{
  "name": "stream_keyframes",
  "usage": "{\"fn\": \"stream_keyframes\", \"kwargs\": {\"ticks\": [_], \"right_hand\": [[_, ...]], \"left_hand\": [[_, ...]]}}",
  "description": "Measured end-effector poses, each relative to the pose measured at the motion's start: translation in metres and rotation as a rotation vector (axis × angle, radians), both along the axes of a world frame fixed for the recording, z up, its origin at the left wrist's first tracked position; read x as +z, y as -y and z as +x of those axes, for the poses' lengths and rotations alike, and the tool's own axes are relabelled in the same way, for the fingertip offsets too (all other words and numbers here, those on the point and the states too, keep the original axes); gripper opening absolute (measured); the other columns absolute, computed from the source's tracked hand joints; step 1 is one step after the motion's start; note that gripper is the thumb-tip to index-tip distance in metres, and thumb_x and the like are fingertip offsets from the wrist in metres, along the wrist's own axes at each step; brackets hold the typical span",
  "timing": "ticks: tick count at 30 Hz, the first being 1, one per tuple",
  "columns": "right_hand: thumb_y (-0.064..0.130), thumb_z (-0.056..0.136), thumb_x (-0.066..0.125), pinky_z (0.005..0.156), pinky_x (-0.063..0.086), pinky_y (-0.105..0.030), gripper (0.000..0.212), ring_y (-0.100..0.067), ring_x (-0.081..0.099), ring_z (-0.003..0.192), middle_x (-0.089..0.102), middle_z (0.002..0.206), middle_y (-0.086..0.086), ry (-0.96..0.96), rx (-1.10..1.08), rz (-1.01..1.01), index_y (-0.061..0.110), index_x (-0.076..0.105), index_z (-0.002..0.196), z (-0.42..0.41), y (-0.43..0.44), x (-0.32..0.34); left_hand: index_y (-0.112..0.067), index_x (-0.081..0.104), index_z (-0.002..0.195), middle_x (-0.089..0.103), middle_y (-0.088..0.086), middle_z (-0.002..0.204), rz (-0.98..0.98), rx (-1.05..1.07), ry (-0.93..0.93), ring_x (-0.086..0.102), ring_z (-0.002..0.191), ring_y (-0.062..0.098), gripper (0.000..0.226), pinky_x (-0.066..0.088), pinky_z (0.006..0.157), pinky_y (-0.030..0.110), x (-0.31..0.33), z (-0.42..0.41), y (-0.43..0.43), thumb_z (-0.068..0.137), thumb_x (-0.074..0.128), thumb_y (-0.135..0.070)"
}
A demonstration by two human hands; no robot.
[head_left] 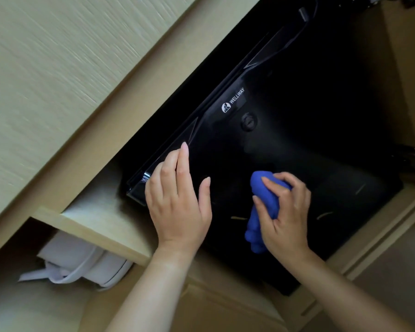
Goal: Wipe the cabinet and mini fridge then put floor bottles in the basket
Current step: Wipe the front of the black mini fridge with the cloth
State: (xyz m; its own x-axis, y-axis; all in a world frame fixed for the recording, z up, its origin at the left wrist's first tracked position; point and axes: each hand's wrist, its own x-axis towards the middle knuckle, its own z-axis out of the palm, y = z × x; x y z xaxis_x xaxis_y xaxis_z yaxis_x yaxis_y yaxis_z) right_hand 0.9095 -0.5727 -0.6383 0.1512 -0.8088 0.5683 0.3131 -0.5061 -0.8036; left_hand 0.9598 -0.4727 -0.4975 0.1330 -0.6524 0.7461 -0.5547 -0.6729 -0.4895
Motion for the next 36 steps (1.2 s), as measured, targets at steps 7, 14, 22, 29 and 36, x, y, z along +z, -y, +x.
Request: {"fn": "stream_keyframes", "kwargs": {"ticks": [7, 14, 22, 29, 36], "right_hand": [[0.026, 0.090, 0.055, 0.100, 0.021, -0.014, 0.029, -0.030, 0.047, 0.108, 0.049, 0.119, -0.015, 0.088, -0.110, 0.073, 0.017, 0.052, 0.116, 0.007, 0.027, 0.050], [0.031, 0.089, 0.057, 0.102, 0.030, -0.027, 0.029, -0.023, 0.041, 0.113, 0.042, 0.125, 0.000, 0.056, -0.007, -0.186, 0.024, 0.051, 0.117, 0.005, 0.020, 0.041], [0.024, 0.090, 0.056, 0.100, 0.023, -0.016, 0.029, -0.032, 0.048, 0.110, 0.050, 0.121, -0.011, 0.036, -0.070, -0.003, 0.014, 0.055, 0.117, 0.002, 0.032, 0.044], [0.025, 0.089, 0.058, 0.101, 0.020, -0.012, 0.033, -0.026, 0.045, 0.115, 0.048, 0.126, -0.006, 0.004, 0.006, 0.000, 0.015, 0.055, 0.120, -0.006, 0.008, 0.046], [0.025, 0.090, 0.058, 0.099, 0.019, -0.006, 0.031, -0.022, 0.044, 0.116, 0.046, 0.127, -0.002, -0.068, 0.088, -0.070, 0.015, 0.056, 0.119, -0.020, 0.005, 0.031]], "left_hand": [[-0.002, 0.042, 0.139, 0.049, 0.012, 0.131, -0.074, -0.041, 0.043, 0.044, 0.112, 0.028, 0.058, 0.032, 0.094, 0.040, -0.005, 0.004, 0.009, 0.091, 0.047, -0.034], [-0.002, 0.046, 0.136, 0.052, 0.012, 0.128, -0.100, -0.054, 0.047, 0.045, 0.109, 0.029, 0.056, 0.033, 0.092, 0.041, -0.005, 0.005, 0.012, 0.091, 0.046, -0.035], [-0.002, 0.045, 0.137, 0.053, 0.013, 0.127, -0.086, -0.012, 0.038, 0.043, 0.110, 0.027, 0.058, 0.033, 0.092, 0.041, -0.004, 0.001, 0.012, 0.088, 0.053, -0.033], [-0.004, 0.037, 0.144, 0.043, 0.012, 0.144, 0.053, -0.018, -0.092, 0.040, 0.128, 0.026, 0.060, 0.025, 0.108, 0.037, 0.007, -0.015, -0.004, 0.095, 0.043, -0.039], [-0.012, 0.040, 0.144, 0.035, 0.006, 0.152, -0.070, 0.076, -0.225, 0.030, 0.139, 0.025, 0.057, 0.012, 0.115, 0.047, -0.030, -0.051, -0.059, 0.094, 0.040, -0.040]]}}
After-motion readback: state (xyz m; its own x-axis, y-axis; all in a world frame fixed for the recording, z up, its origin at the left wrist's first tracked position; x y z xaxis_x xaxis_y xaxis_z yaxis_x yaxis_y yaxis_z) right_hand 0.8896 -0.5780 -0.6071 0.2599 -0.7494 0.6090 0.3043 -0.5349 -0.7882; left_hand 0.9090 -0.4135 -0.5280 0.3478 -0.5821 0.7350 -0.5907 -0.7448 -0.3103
